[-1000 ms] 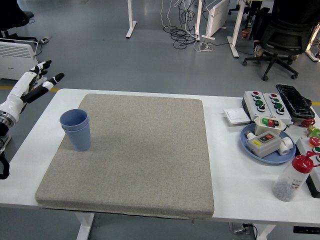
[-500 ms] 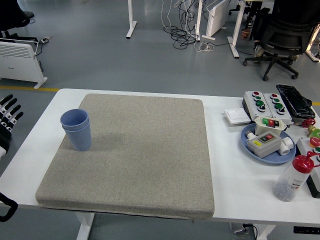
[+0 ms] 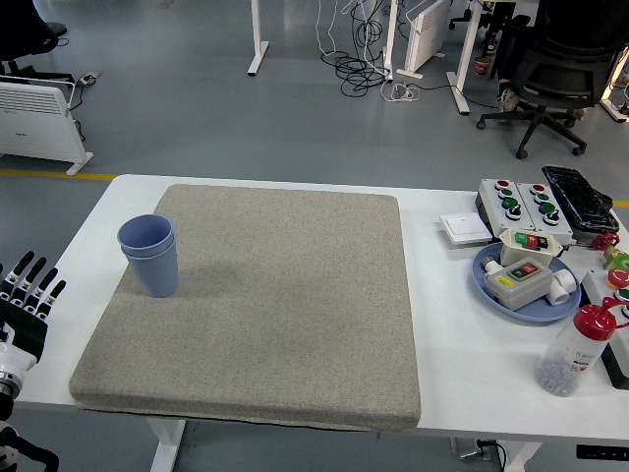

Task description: Push cup pick cup insert cup

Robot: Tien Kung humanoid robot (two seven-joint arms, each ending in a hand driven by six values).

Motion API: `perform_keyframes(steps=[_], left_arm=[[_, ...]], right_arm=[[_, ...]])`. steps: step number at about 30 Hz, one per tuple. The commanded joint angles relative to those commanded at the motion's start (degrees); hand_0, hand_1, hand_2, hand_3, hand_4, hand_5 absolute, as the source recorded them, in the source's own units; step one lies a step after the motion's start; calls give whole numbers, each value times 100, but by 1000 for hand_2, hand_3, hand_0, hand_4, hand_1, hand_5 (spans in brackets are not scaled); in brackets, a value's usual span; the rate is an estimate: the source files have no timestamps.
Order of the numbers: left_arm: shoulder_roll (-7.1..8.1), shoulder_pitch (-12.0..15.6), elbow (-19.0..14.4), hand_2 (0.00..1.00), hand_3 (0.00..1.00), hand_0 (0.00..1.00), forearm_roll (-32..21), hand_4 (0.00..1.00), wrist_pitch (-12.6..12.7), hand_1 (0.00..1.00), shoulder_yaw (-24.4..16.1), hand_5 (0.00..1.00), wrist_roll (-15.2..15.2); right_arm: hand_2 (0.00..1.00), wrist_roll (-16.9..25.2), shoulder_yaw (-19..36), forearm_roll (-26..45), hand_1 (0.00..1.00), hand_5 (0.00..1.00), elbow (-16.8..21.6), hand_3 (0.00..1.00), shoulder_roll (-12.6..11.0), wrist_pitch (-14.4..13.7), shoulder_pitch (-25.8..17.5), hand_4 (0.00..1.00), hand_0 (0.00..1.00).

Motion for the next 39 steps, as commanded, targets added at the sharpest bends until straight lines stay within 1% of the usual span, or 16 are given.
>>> perform_keyframes(steps=[13, 16, 17, 18, 27, 36, 39], left_arm=[[35, -21, -4, 873, 796, 847, 35, 529, -28, 848, -115, 998, 7], [18, -30, 5, 873, 796, 847, -72, 529, -37, 848, -108, 998, -33], [9, -32, 7, 873, 796, 847, -67, 529, -36, 848, -107, 998, -33], [3, -34, 9, 874, 819, 849, -50, 530, -33, 849, -105, 998, -31], [20, -22, 10, 874, 816, 849, 76, 530, -37, 849, -63, 998, 11], [51, 53, -13, 876, 808, 850, 158, 530, -55, 851, -12, 998, 26], [80, 150, -98, 876, 808, 850, 180, 530, -46, 851, 92, 998, 11]], right_arm=[[641, 15, -19, 43, 614, 481, -1, 569, -5, -7, 9, 92, 688], [641, 11, -12, 31, 614, 481, -1, 569, -5, -7, 9, 92, 688], [641, 11, -10, 29, 614, 481, -1, 569, -5, -8, 8, 92, 688], [641, 11, -10, 28, 614, 483, -1, 569, -4, -9, 7, 93, 687], [642, 19, -20, 49, 614, 483, 5, 570, -3, -14, 1, 93, 687], [642, -4, 16, -28, 614, 484, 10, 569, -5, -14, -34, 92, 687], [642, -18, 38, -76, 614, 484, 11, 569, -10, -11, -50, 92, 687]])
